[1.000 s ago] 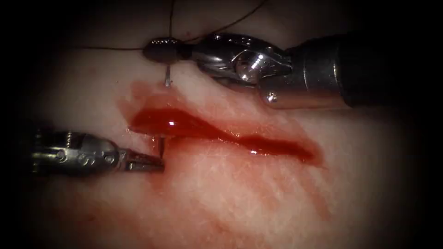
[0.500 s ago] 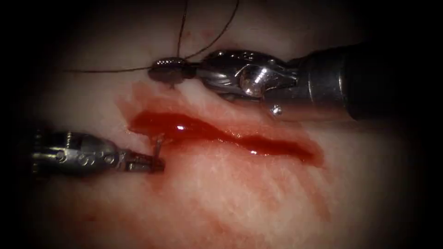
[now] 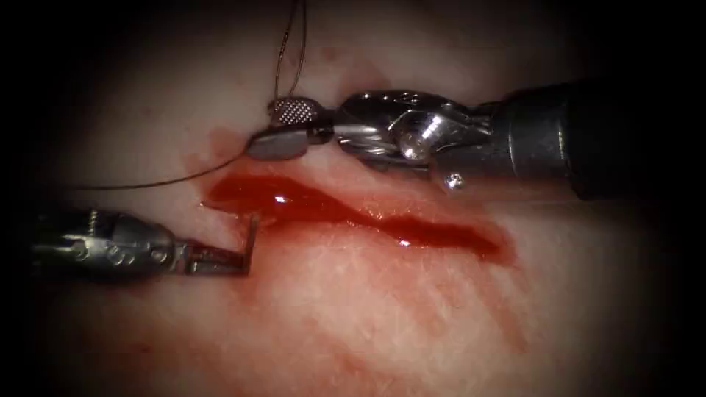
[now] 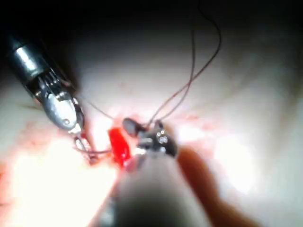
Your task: Wound Closure
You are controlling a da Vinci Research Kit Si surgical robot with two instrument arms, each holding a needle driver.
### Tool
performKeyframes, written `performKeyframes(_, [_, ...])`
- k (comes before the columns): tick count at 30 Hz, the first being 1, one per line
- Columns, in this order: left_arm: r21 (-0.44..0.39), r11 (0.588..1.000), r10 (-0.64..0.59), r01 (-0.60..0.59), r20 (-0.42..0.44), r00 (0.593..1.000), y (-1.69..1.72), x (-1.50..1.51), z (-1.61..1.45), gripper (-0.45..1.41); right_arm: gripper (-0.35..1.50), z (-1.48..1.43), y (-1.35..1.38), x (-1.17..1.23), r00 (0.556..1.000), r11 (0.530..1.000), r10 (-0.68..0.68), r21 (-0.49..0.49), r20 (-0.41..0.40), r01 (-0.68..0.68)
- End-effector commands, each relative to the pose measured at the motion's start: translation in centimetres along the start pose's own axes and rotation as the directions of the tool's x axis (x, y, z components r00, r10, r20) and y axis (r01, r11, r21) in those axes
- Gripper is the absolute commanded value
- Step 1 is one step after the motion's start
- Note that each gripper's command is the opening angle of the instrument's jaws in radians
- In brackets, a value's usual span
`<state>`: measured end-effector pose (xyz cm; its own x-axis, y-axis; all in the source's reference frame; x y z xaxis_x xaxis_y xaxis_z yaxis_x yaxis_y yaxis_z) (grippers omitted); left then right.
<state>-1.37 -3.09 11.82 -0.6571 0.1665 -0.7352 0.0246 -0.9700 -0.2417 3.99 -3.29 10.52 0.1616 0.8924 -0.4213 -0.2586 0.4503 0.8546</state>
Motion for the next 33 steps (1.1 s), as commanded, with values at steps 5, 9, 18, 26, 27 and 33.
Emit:
performKeyframes(5, [0.011, 0.995, 0.104, -0.104, -0.035, 0.994, 0.04, -0.02, 0.01, -0.08, 1.15, -0.26, 0.08, 0.09, 0.995, 0.995, -0.096, 0.005, -0.003, 0.096])
performKeyframes(9, [0.022, 0.99, 0.139, -0.138, -0.044, 0.989, 0.05, -0.02, -0.01, -0.03, 1.11, -0.29, 0.05, 0.08, 0.993, 0.993, -0.12, 0.008, -0.003, 0.12])
performKeyframes(18, [0.124, 0.979, 0.184, -0.164, -0.177, 0.967, -0.06, 0.35, -0.12, 0.47, 1.1, -0.21, 0.02, 0.02, 0.992, 0.992, -0.129, 0.003, -0.004, 0.129])
performKeyframes(26, [0.14, 0.976, 0.192, -0.169, -0.173, 0.966, -0.02, 0.43, 0.05, 0.52, 1.06, -0.17, 0.05, -0.05, 0.991, 0.991, -0.136, 0.0, -0.003, 0.136])
performKeyframes(27, [0.14, 0.976, 0.192, -0.169, -0.173, 0.966, -0.02, 0.43, 0.05, 0.52, 1.06, -0.17, 0.05, -0.05, 0.991, 0.991, -0.136, 0.0, -0.003, 0.136])
performKeyframes(33, [0.149, 0.974, 0.197, -0.173, -0.17, 0.965, -0.08, 0.37, 0.14, 0.64, 1.04, -0.14, 0.05, -0.06, 0.991, 0.991, -0.136, -0.001, -0.006, 0.136])
